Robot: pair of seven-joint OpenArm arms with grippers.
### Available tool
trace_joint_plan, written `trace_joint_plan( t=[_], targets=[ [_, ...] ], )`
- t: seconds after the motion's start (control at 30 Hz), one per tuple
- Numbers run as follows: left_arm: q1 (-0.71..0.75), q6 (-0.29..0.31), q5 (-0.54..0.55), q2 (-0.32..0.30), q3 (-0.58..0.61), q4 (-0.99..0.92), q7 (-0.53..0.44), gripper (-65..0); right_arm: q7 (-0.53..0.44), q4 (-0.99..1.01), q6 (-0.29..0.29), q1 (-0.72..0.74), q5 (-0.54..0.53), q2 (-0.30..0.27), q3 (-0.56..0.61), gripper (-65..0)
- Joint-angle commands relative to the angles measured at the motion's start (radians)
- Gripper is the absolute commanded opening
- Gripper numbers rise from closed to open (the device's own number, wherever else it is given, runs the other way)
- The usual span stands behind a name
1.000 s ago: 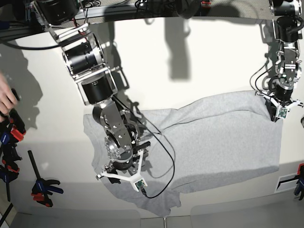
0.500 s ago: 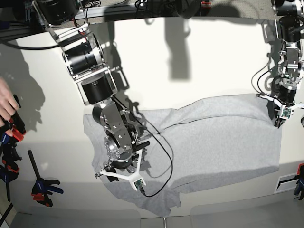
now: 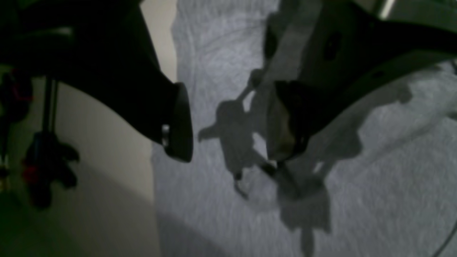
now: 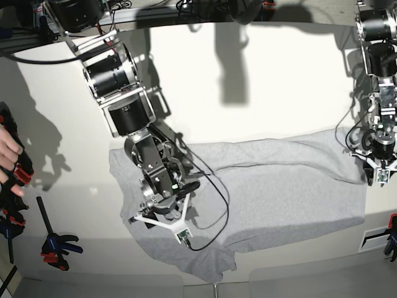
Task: Fold the T-shirt properly
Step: 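Grasp the shirt's collar-side edge with both grippers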
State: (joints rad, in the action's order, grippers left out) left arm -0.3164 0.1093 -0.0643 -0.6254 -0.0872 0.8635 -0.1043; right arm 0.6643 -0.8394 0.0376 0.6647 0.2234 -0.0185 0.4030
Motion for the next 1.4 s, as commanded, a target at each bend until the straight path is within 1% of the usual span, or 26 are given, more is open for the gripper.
trace_joint_plan(
  t=[0.0,0.07,0.1,0.17,0.23,0.27,0.3,0.33,0.37,0.43,0.5,0.6,0.63,0.7,0.77,0.83,0.9,0.93,1.03,1.1,1.17,1.37],
  targets=[
    [-0.009,-0.008,0.011,-0.021,-0.009,0.013,-0.022,-45.3,-0.012,-0.018,-0.007,0.040,0.005,0.004,-0.005,-33.4],
    [0.006,-0.008,0.045,-0.021,-0.009,0.013,-0.021,-45.3,-0.008,-0.018,-0.007,0.039,0.004,0.002,-0.005,-33.4],
    [0.015,-0.008,0.080,-0.023,-0.009,0.013,-0.019,-45.3,-0.008,-0.018,-0.007,0.038,0.004,0.002,-0.005,-33.4],
    [0.029,-0.006,0.190,-0.026,-0.009,0.013,0.016,-45.4,0.002,-0.018,-0.008,0.036,-0.027,0.002,-0.005,-33.4],
    [0.047,0.008,0.333,-0.029,-0.009,0.018,0.077,-45.4,0.015,-0.018,-0.008,0.032,-0.147,-0.004,-0.014,-33.5],
    [0.054,0.027,0.390,-0.028,-0.009,0.021,0.106,-45.4,0.014,-0.018,-0.008,0.029,-0.220,-0.011,-0.032,-33.6],
    [0.061,0.061,0.441,-0.028,-0.009,0.022,0.125,-45.4,0.014,-0.018,-0.006,0.021,-0.279,-0.015,-0.061,-33.6],
    [0.067,0.096,0.479,-0.027,-0.009,0.022,0.131,-45.4,0.014,-0.018,0.017,0.013,-0.313,-0.018,-0.103,-33.6],
    [0.074,0.119,0.509,-0.026,-0.009,0.021,0.134,-45.4,0.014,-0.018,0.055,0.002,-0.326,-0.017,-0.153,-33.6],
    [0.087,0.127,0.543,-0.019,-0.010,0.021,0.135,-45.4,0.014,-0.018,0.125,-0.023,-0.333,-0.017,-0.257,-33.6],
    [0.107,0.127,0.600,-0.010,-0.021,0.021,0.129,-45.4,0.007,-0.018,0.177,-0.054,-0.332,-0.017,-0.354,-33.6],
    [0.135,0.128,0.604,0.025,-0.066,0.019,0.124,-45.4,-0.013,-0.018,0.241,-0.118,-0.331,-0.029,-0.468,-33.6],
    [0.142,0.127,0.595,0.039,-0.079,0.017,0.129,-45.4,-0.031,-0.018,0.253,-0.142,-0.330,-0.035,-0.493,-33.6],
    [0.155,0.127,0.549,0.065,-0.092,0.011,0.132,-45.4,-0.077,-0.018,0.253,-0.197,-0.305,-0.052,-0.521,-33.6],
    [0.171,0.127,0.502,0.084,-0.095,0.007,0.132,-45.4,-0.104,-0.018,0.252,-0.247,-0.262,-0.066,-0.522,-33.6],
    [0.187,0.127,0.480,0.096,-0.095,0.006,0.139,-45.4,-0.121,-0.019,0.252,-0.292,-0.225,-0.084,-0.505,-33.6],
    [0.202,0.127,0.485,0.097,-0.095,0.006,0.174,-45.4,-0.126,-0.035,0.252,-0.336,-0.223,-0.110,-0.475,-33.6],
    [0.207,0.127,0.484,0.096,-0.095,0.006,0.206,-45.4,-0.125,-0.051,0.251,-0.357,-0.223,-0.124,-0.456,-33.6],
    [0.233,0.126,0.484,0.084,-0.096,0.007,0.268,-45.6,-0.110,-0.140,0.237,-0.433,-0.223,-0.160,-0.408,-33.6],
    [0.260,0.127,0.485,0.068,-0.096,0.010,0.265,-45.8,-0.094,-0.221,0.220,-0.486,-0.223,-0.172,-0.395,-33.6],
    [0.306,0.127,0.492,0.053,-0.096,0.039,0.257,-46.1,-0.076,-0.304,0.216,-0.541,-0.223,-0.176,-0.397,-33.6],
    [0.490,0.127,0.491,0.047,-0.097,0.260,0.245,-46.1,-0.053,-0.482,0.216,-0.681,-0.223,-0.180,-0.397,-33.6]
  ],
)
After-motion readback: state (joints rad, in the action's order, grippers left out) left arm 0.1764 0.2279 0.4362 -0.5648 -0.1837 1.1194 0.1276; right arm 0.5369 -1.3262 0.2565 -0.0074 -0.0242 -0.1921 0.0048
